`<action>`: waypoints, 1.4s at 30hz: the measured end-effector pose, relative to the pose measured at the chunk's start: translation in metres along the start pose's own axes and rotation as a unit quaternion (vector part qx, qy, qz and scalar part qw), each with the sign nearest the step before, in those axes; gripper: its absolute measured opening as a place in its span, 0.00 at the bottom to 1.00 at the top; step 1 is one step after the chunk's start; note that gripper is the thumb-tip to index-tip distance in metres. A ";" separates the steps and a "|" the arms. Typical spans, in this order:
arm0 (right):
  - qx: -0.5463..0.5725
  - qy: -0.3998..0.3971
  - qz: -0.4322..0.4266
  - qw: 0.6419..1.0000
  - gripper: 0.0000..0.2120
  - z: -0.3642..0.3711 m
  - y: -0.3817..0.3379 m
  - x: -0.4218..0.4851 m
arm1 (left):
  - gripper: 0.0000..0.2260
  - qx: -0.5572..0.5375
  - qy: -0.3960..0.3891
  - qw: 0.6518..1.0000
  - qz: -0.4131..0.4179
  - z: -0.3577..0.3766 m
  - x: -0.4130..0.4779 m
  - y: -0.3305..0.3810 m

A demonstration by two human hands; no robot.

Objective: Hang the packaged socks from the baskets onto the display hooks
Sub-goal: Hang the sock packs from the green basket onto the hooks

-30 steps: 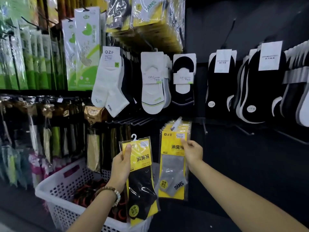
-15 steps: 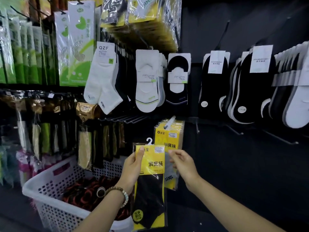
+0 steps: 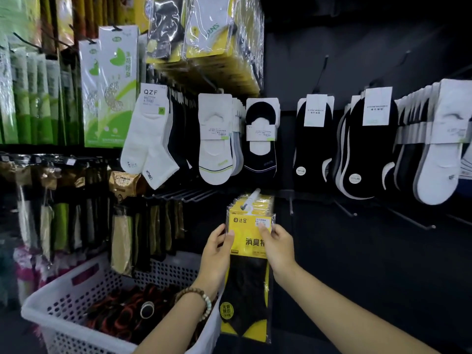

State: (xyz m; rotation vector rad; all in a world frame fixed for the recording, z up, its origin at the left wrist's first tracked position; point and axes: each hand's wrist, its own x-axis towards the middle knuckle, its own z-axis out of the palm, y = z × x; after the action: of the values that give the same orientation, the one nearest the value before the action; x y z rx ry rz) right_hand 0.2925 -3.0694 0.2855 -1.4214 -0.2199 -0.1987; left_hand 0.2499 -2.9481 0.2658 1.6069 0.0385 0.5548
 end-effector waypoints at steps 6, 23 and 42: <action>-0.052 0.031 0.005 0.998 0.07 0.018 0.011 0.026 | 0.24 0.011 0.004 1.000 -0.007 -0.003 0.021 -0.012; -0.136 -0.063 0.097 0.984 0.15 -0.086 0.063 -0.025 | 0.21 0.076 -0.020 0.997 -0.028 -0.011 -0.027 -0.085; -0.317 -0.156 0.457 0.816 0.18 -0.304 0.284 -0.295 | 0.22 0.189 -0.181 0.870 -0.417 0.046 -0.341 -0.283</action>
State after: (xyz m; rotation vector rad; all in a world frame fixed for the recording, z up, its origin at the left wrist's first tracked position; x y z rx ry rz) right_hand 0.0938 -3.3289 -0.1060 -2.0647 0.3166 0.8417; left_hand 0.0522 -3.0728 -0.1133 1.8493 0.5642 -0.4587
